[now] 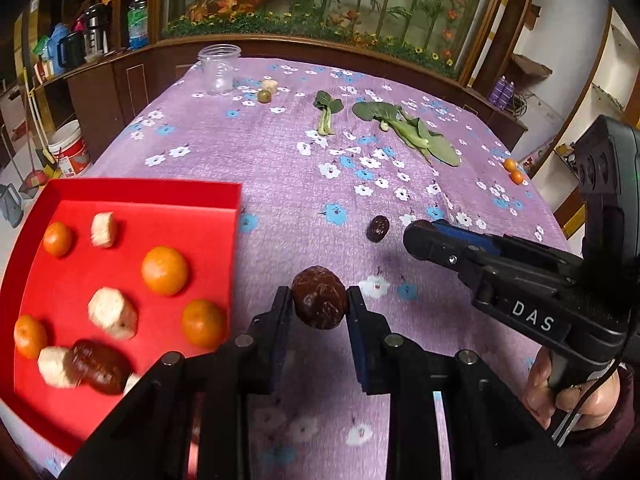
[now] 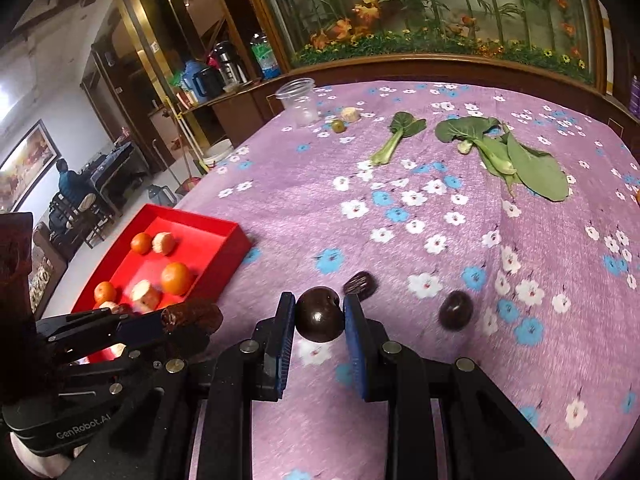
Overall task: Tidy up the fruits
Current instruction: 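Carry the red date and dark date into the red tray and open both tools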
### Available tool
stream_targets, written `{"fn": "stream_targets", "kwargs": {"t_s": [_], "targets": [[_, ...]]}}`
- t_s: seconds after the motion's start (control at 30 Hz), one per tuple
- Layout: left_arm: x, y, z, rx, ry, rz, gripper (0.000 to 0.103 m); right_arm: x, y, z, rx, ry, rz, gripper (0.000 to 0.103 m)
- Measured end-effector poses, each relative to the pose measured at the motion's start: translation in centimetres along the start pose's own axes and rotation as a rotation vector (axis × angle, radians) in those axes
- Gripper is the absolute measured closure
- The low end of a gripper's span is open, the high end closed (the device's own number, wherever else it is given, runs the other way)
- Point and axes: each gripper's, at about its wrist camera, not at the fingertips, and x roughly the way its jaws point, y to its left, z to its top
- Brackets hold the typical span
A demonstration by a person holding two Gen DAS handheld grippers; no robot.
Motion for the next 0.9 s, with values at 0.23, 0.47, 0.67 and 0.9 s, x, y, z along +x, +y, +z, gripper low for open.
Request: {"fn": "stream_targets", "kwargs": {"t_s": [0.23,0.47,0.67,0.9], "targets": [[-2.9,3.0,-1.4,-0.069,-0.045,0.011,0.077,-0.5,3.5,-0.5,-0.052,-0.002,0.031,0.076],[-5.6,7.4,-2.2,-0.154,-0.101,0.050,0.077,0.0,7.4,-0.5,-0.110,0.010,0.075,0.076],[-6.3,11.1,-2.8,-0.227,-0.118,0.077,0.077,2.0,10.7,-0.6,-0.150,0.052,0.112,0.076],[-6.2,13.6,-3.5,-0.283,-0.116,0.075,0.077,5.2,13.2,-0.6,-0.169,0.108,0.143,0.076]]}}
